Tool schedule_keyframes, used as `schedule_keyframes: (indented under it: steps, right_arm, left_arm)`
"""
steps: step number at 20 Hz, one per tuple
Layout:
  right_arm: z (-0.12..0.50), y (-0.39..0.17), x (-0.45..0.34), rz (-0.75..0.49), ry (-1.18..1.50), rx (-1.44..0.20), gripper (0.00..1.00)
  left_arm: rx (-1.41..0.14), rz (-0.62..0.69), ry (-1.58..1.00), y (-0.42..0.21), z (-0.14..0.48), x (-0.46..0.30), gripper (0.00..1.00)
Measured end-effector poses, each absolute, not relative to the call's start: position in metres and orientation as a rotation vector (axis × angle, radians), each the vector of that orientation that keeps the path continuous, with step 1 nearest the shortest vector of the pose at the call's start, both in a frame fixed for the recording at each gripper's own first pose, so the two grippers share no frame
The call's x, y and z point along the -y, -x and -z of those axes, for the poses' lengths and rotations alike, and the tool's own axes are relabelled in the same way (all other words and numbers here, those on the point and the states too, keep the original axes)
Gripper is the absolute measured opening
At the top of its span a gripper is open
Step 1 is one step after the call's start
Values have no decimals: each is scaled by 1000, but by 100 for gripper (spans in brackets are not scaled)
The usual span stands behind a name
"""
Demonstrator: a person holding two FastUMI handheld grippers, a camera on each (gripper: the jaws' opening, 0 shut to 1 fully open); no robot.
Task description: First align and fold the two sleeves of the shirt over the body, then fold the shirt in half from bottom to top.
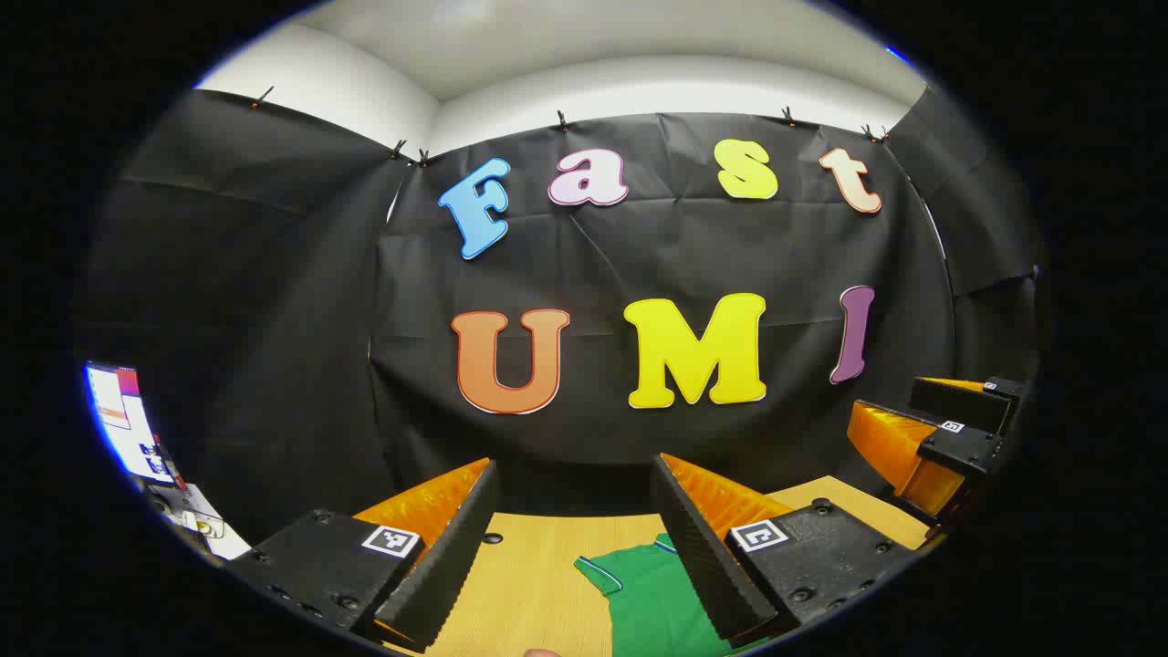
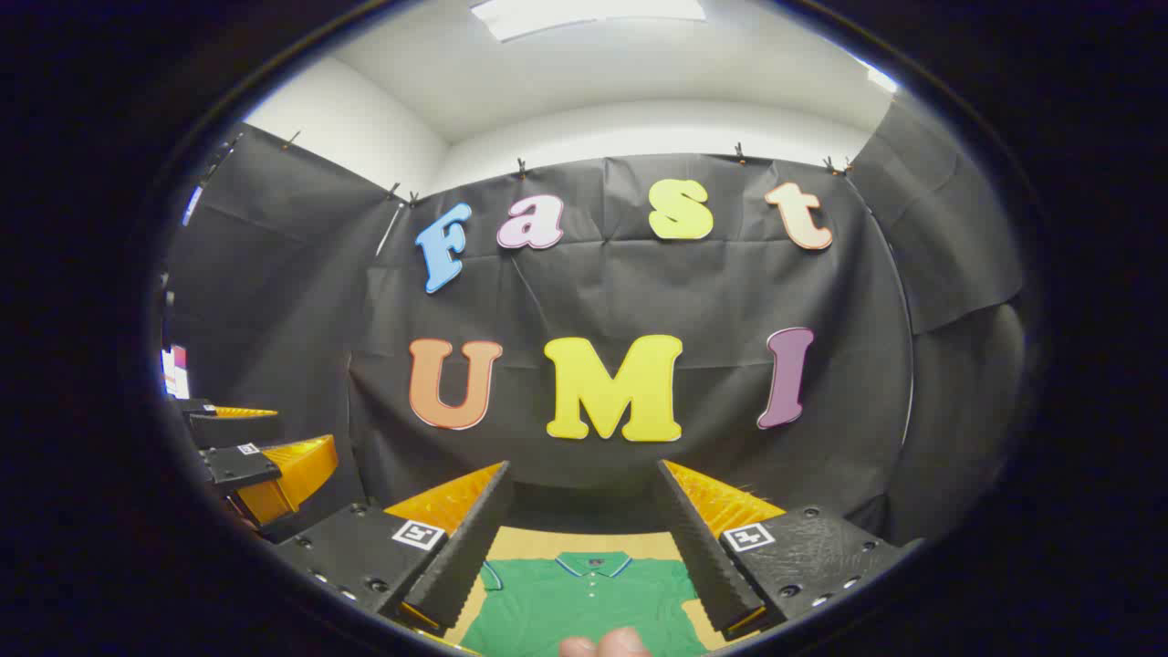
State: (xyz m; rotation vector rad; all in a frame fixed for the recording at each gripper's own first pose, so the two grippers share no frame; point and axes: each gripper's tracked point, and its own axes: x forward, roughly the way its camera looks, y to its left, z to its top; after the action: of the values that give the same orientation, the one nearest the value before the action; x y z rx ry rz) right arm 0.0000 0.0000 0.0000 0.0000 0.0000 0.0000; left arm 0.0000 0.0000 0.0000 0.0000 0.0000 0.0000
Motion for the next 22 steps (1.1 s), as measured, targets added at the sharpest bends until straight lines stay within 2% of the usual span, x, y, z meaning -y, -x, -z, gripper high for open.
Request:
schedule_keyframes:
  steps: [22]
  right_arm:
    - [19,-44,29,5,7,-41,95]
  left_arm:
    - [-26,-6,8,-36,13,21,100]
